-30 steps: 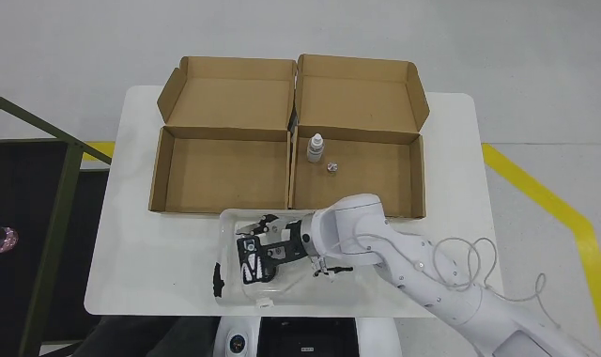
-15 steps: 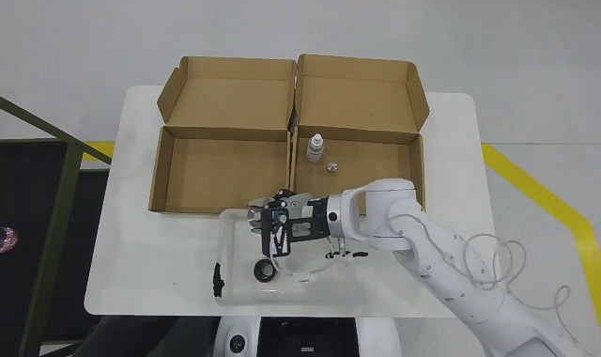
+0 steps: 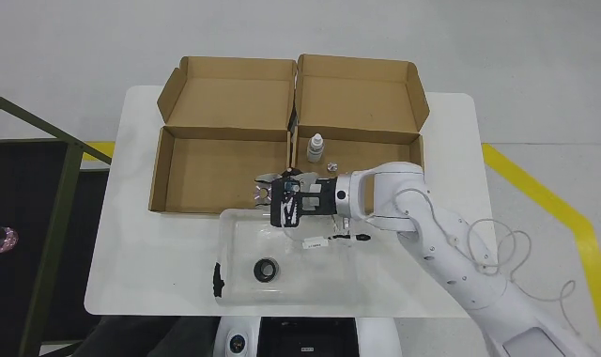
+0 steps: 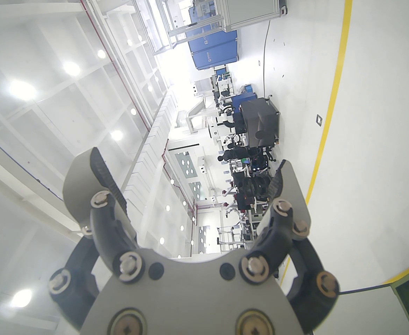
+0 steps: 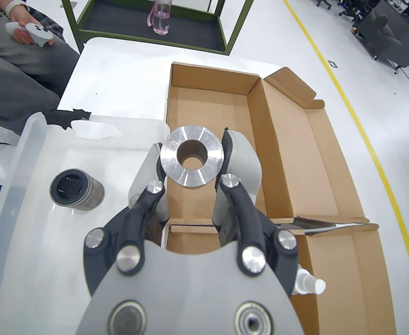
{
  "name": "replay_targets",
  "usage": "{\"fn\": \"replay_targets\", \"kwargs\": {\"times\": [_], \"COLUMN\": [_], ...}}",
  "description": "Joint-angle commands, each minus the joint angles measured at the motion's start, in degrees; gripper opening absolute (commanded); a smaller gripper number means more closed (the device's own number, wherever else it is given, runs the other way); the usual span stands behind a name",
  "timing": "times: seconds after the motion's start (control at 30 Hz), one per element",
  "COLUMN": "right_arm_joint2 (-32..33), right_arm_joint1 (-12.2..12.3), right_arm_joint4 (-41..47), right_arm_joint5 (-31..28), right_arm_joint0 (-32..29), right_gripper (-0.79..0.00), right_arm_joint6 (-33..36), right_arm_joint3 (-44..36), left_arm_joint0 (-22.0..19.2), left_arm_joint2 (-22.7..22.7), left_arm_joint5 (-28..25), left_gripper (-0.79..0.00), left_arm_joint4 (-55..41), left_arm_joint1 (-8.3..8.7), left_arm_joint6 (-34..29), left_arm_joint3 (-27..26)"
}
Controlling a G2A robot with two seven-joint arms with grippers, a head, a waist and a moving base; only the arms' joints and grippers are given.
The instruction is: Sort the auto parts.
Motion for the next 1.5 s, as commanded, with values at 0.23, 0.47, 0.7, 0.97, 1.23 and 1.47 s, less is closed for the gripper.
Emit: {"fn": "replay_targets", "kwargs": {"times": [0.23, 0.47, 0.7, 0.97, 1.23, 1.47], "right_arm_joint2": [-3.3, -6.6, -9.9, -13.7, -16.4, -17.9], "right_arm_joint1": [-1.9, -4.0, -6.3, -9.2, -12.1, -14.3], "right_arm_joint4": [1.5, 2.2, 2.8, 3.4, 3.2, 2.8], "right_arm_joint5": [2.6, 4.9, 6.7, 8.1, 9.5, 10.4], "right_arm_joint0": [5.8, 10.9, 15.1, 18.4, 21.6, 23.7], "right_gripper": [-0.785, -0.785, -0.785, -0.785, -0.785, -0.785], "right_arm_joint6": [-0.4, -0.1, -0.7, -1.0, -1.7, -0.7], "right_arm_joint3": [7.1, 14.8, 21.9, 29.4, 37.4, 42.5], "left_arm_joint0": [0.0, 0.0, 0.0, 0.0, 0.0, 0.0], "left_arm_joint2": [0.0, 0.0, 0.0, 0.0, 0.0, 0.0], "left_arm_joint5": [0.0, 0.0, 0.0, 0.0, 0.0, 0.0], "left_gripper": [0.0, 0.0, 0.0, 0.0, 0.0, 0.0], "left_arm_joint4": [0.0, 0.0, 0.0, 0.0, 0.0, 0.0], "left_arm_joint1": [0.0, 0.0, 0.0, 0.0, 0.0, 0.0], "left_arm_joint6": [0.0, 0.0, 0.0, 0.0, 0.0, 0.0], "left_arm_joint3": [0.0, 0.0, 0.0, 0.0, 0.0, 0.0]}}
